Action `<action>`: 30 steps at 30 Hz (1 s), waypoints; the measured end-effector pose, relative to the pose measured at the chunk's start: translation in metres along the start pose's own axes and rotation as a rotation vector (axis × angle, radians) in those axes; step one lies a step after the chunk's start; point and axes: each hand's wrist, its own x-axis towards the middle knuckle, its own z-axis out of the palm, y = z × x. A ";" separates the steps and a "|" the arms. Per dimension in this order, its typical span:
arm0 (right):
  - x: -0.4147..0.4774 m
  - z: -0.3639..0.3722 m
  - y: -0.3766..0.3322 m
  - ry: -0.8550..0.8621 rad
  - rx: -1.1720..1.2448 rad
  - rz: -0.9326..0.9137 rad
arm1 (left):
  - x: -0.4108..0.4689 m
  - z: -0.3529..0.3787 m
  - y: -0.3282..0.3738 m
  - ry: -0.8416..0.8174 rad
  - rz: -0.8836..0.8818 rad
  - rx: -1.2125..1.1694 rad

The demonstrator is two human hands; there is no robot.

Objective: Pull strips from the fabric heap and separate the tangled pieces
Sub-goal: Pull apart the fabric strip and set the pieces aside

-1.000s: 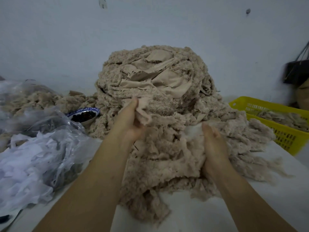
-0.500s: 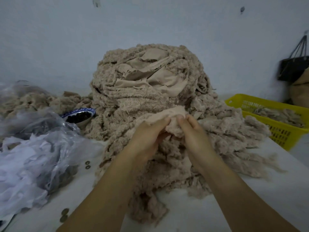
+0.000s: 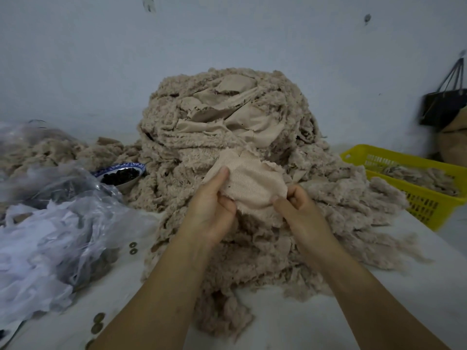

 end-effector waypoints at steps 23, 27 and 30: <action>0.008 -0.003 -0.019 0.056 0.356 0.086 | -0.011 0.003 -0.013 -0.197 -0.138 0.736; 0.013 -0.001 -0.022 0.231 0.279 0.061 | -0.021 0.001 -0.032 -0.173 -0.139 1.011; 0.013 -0.001 -0.020 0.296 0.261 0.081 | -0.020 -0.002 -0.037 -0.078 -0.055 1.012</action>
